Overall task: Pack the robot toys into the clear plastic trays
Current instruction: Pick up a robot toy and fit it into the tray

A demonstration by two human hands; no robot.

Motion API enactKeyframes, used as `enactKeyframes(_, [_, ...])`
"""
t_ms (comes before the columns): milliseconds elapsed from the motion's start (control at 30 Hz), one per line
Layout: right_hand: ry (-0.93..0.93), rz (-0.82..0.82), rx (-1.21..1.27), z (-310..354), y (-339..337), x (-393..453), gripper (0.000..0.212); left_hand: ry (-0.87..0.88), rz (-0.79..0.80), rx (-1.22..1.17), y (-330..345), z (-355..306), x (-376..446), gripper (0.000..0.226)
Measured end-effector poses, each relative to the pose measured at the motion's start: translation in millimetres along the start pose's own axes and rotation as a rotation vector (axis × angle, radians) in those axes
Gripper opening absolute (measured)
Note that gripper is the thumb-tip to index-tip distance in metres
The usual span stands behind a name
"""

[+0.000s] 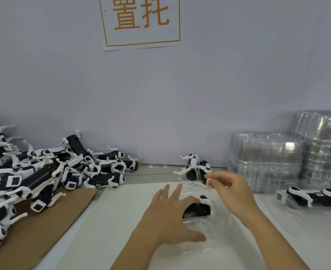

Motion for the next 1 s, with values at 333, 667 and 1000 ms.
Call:
enactKeyframes(333, [0.122,-0.152,0.325,-22,-25,9,0.035,-0.129,-0.139,-0.296,-34,35,-12,0.065])
enactKeyframes(667, [-0.271,0.014,0.155,51,52,-30,0.020,-0.195,-0.645,-1.586,-55,52,-28,0.050])
enactKeyframes(1000, [-0.575,0.088,-0.082,81,72,-51,0.016,-0.308,-0.680,-2.053,-25,61,-32,0.070])
Point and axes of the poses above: each hand's wrist, its own x-axis towards the middle knuckle, its own y-axis out of the palm, z = x × y, the point moved 10 cm from there along x, towards the middle knuckle, and after that the axes turned 10 degrees about y, right-handed, at the moved point
